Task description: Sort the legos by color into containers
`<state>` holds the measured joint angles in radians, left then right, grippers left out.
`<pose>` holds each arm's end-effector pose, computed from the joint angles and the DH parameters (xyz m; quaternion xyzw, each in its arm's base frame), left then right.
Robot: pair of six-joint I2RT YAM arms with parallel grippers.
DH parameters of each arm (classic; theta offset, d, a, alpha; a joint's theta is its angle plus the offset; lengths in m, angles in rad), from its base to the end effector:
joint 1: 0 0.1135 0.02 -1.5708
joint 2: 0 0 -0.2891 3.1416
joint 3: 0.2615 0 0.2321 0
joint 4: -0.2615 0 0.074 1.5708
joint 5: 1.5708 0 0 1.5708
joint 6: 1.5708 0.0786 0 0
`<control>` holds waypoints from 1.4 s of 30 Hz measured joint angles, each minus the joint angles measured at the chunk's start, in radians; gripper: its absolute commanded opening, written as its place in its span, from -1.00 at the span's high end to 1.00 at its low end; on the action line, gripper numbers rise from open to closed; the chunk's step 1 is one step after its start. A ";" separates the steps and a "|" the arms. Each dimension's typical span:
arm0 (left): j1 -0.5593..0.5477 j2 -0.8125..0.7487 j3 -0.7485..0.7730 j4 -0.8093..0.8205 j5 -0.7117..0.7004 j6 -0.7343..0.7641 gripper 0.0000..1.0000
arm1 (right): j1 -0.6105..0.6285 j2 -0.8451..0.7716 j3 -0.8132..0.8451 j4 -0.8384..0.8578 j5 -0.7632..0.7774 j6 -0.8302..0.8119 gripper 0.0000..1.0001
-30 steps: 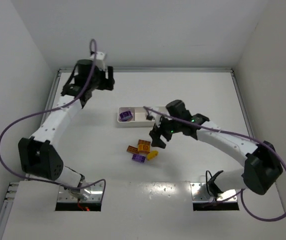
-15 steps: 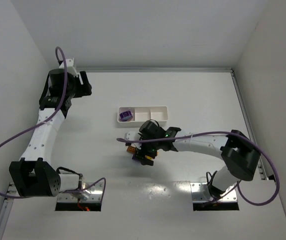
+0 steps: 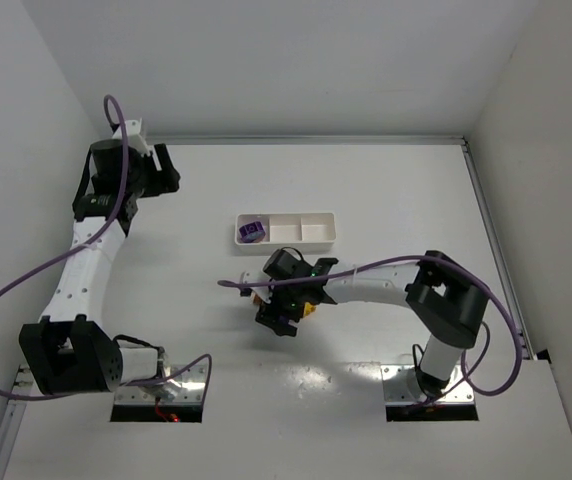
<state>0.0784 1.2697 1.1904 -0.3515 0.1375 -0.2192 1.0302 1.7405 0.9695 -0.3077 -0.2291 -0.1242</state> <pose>0.3004 0.0128 0.3682 -0.0879 0.8361 -0.0956 0.5330 0.1610 0.3029 0.1526 -0.5491 0.7922 0.2056 0.1691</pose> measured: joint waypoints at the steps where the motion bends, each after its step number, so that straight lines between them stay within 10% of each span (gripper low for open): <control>1: 0.001 0.000 -0.003 0.001 0.004 0.000 -0.51 | 0.000 0.004 0.002 0.005 0.006 0.003 -0.54; 7: 0.002 0.000 -0.027 0.006 0.020 0.003 -0.51 | 0.000 0.059 0.024 0.025 0.045 0.018 -0.50; 18: 0.013 0.005 -0.038 0.008 0.031 0.016 -0.51 | 0.000 0.086 0.034 0.038 0.051 0.025 0.88; 42: 0.048 0.037 -0.035 0.031 0.061 -0.034 -0.51 | -0.212 0.142 0.522 0.030 0.012 0.095 0.88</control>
<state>0.1261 1.3064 1.1549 -0.3202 0.1986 -0.2531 0.8185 1.8824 1.4914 -0.2775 -0.2169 -0.0288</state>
